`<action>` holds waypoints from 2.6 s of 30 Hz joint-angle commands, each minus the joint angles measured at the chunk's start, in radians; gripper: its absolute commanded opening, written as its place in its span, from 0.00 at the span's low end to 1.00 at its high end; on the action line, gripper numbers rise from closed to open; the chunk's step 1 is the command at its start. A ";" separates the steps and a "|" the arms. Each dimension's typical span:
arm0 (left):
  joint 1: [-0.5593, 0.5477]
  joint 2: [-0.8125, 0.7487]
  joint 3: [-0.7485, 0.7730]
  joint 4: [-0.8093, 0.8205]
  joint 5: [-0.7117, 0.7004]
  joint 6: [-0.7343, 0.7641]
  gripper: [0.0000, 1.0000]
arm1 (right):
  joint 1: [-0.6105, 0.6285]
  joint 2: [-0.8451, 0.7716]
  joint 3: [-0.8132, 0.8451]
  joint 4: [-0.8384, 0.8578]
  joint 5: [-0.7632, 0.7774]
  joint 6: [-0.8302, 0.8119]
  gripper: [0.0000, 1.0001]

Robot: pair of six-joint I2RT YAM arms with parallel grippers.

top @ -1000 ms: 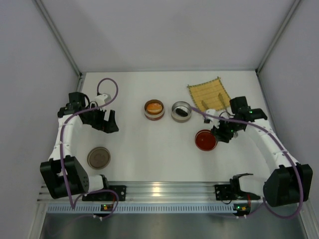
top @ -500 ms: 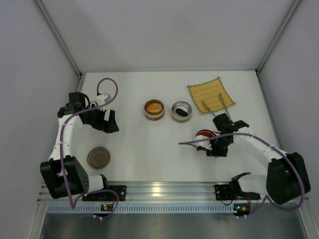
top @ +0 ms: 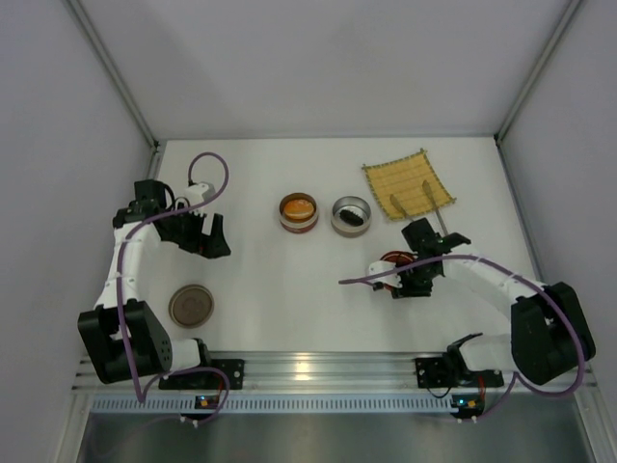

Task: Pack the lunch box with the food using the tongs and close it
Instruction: Close the box lid on the packing box.

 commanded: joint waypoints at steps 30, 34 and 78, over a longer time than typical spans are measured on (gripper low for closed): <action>0.005 -0.009 0.012 0.036 -0.006 0.006 0.98 | 0.186 0.001 -0.145 0.202 0.075 0.194 0.07; 0.006 -0.009 0.016 0.029 0.007 0.002 0.98 | 0.196 0.046 -0.137 0.234 0.082 0.231 0.09; -0.684 -0.511 -0.527 1.105 -0.240 -0.261 0.89 | 0.203 0.153 0.837 -0.108 -0.413 0.860 0.00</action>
